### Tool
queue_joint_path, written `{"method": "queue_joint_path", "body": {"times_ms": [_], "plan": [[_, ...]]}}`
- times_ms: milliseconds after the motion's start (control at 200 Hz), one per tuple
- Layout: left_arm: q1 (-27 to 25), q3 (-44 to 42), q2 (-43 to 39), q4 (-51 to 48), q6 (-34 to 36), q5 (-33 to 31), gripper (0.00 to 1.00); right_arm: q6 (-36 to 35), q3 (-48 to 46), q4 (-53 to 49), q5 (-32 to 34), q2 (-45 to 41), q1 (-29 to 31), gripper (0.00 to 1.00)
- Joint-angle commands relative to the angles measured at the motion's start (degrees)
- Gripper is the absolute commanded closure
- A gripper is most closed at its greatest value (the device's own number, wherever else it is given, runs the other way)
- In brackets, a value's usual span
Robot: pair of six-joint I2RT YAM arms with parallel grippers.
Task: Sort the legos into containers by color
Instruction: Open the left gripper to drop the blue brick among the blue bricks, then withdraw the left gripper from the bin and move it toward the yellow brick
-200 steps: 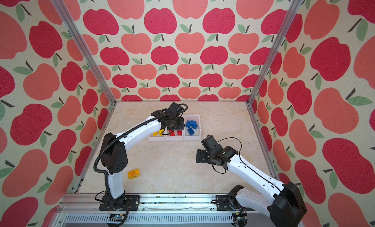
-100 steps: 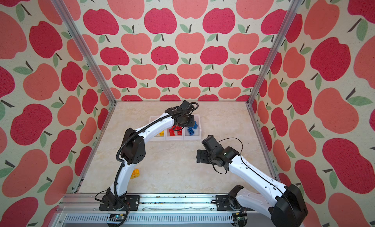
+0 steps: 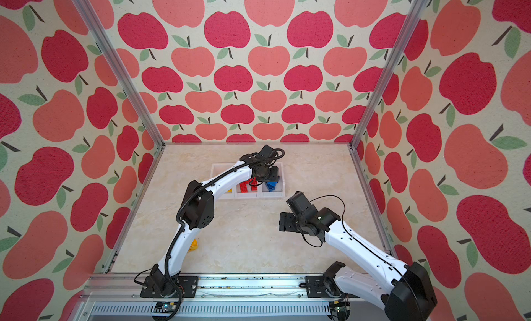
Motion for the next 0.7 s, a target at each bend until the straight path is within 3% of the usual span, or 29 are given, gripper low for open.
{"method": "queue_joint_path", "body": {"times_ms": [0,305,695], "plan": [[0.0,2.0,0.3,-1.6,1.0,-0.8,0.34,0.9,0.9,-1.3,0.6,0.2,-0.4,0.09],[-0.1,-0.2,-2.9,-0.3,1.6,-1.7,0.26,0.9,1.2,-1.2,0.4,0.5,-0.4,0.09],[-0.2,-13.4,-15.1,5.6,1.8,-2.9,0.19,0.2,2.3,-0.4,-0.1,1.8,-0.4,0.08]]}}
